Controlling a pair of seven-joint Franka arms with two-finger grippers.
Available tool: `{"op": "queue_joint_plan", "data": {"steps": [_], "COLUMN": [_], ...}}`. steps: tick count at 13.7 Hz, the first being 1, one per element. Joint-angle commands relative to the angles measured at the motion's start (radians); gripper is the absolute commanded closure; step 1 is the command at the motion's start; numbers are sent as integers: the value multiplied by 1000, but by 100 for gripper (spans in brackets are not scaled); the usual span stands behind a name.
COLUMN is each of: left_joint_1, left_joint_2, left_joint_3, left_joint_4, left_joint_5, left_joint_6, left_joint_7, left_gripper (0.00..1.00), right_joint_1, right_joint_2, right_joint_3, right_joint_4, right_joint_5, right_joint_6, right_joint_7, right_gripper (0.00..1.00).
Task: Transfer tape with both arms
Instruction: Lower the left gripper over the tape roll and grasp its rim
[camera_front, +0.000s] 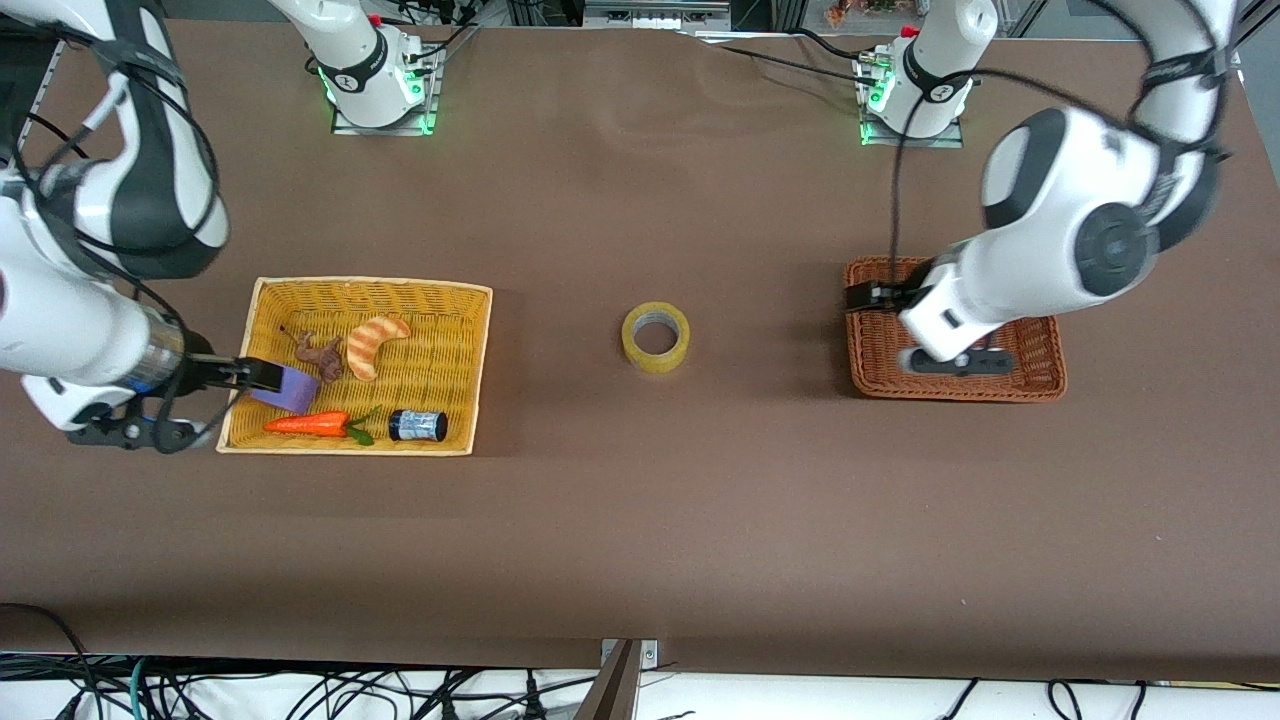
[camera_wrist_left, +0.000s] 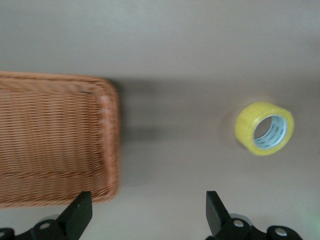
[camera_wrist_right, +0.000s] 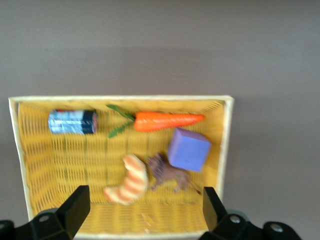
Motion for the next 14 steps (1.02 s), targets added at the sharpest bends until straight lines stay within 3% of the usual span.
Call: {"op": "queue_joint_plan", "data": {"steps": [1,6,12,14], "left_joint_1": [-34,-207,-321,-324], "left_joint_2": [29,187,354,377], "left_joint_3": [-41,-51,-53,-53], "left_joint_4": [-53,-45,11,33], "left_joint_5": [-26,-61,-92,-90], "left_joint_6": [126,327,447,475], "left_joint_7": [-71,-284,-368,-384], "left_gripper": [0,0,3,3], "right_joint_1": [-7,-31,-34,-34], "right_joint_2": [-39,-68,-232,-318], "right_joint_3": [-20,-20,-40,-28], "right_joint_4": [76,181,37,-81], "right_joint_5": [-5,3,1,1], "right_joint_6": [-134,-270,-249,-251], "right_joint_7": [-79,-214,-208,-213], "right_gripper": [0,0,0,0]}}
